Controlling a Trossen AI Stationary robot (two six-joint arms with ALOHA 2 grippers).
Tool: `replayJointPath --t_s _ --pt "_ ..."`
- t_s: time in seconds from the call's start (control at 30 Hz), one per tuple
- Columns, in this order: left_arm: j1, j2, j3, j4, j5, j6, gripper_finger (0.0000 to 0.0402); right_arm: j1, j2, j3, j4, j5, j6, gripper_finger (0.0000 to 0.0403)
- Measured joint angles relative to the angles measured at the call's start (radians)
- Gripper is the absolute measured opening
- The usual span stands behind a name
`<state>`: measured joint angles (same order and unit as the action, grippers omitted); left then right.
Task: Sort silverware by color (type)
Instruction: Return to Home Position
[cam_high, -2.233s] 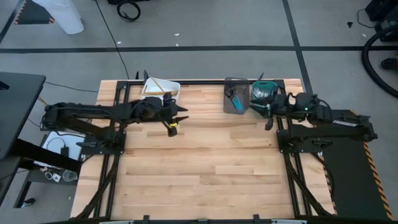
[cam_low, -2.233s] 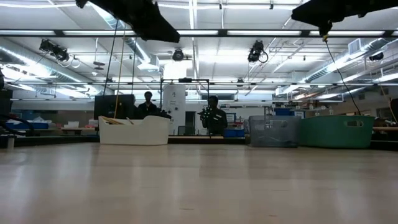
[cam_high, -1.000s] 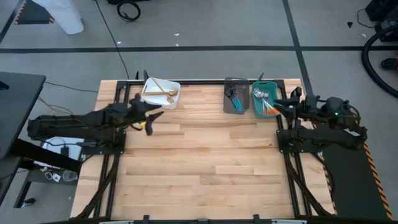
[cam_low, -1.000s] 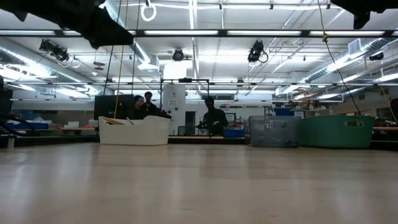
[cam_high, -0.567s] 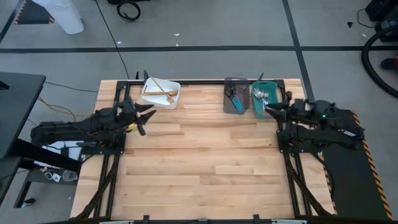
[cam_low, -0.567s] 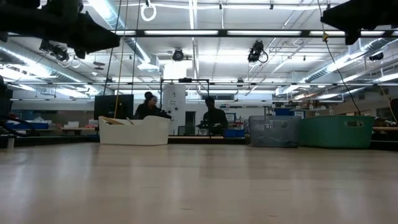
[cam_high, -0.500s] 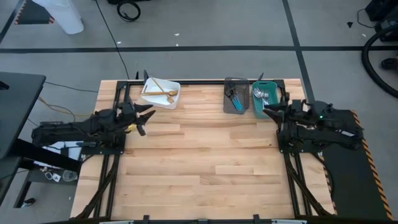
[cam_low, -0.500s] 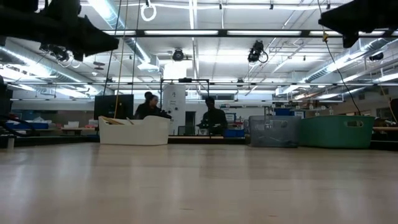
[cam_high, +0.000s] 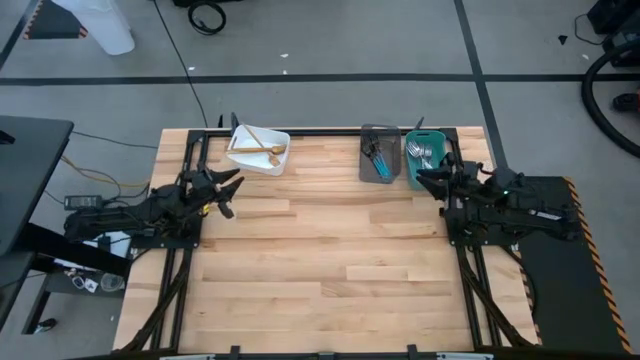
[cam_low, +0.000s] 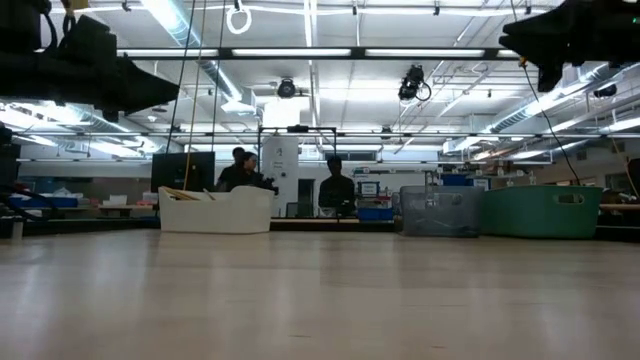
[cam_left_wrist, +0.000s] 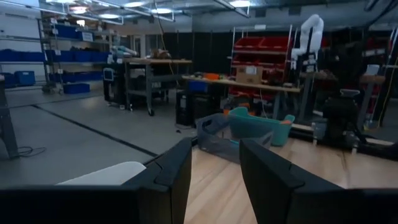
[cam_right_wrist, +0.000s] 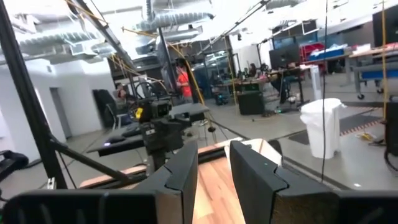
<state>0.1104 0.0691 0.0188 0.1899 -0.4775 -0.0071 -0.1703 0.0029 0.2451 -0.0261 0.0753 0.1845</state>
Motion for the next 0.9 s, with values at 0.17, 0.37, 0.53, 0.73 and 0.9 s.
replayJointPath --t_s 0.17,0.37,0.53,0.73,0.9 --pt "-0.002 -0.026 -0.01 -0.001 -0.001 -0.008 0.0142 0.0 0.0 -0.108 0.128 -0.022 0.037 0.0105" --pt "-0.003 -0.026 -0.01 -0.031 0.051 -0.008 0.0142 0.0 0.0 -0.213 0.226 -0.046 0.037 0.0105" --pt "-0.003 -0.024 -0.011 -0.1 0.135 0.011 0.0142 0.0 0.005 -0.239 0.24 -0.126 0.001 0.0105" --pt "-0.003 -0.024 -0.011 -0.118 0.174 0.019 0.0142 0.0 0.006 -0.239 0.201 -0.127 0.057 0.0105" --pt "-0.004 -0.024 -0.011 -0.147 0.393 0.046 0.0142 0.0 0.008 -0.239 0.081 -0.113 0.197 0.0105"
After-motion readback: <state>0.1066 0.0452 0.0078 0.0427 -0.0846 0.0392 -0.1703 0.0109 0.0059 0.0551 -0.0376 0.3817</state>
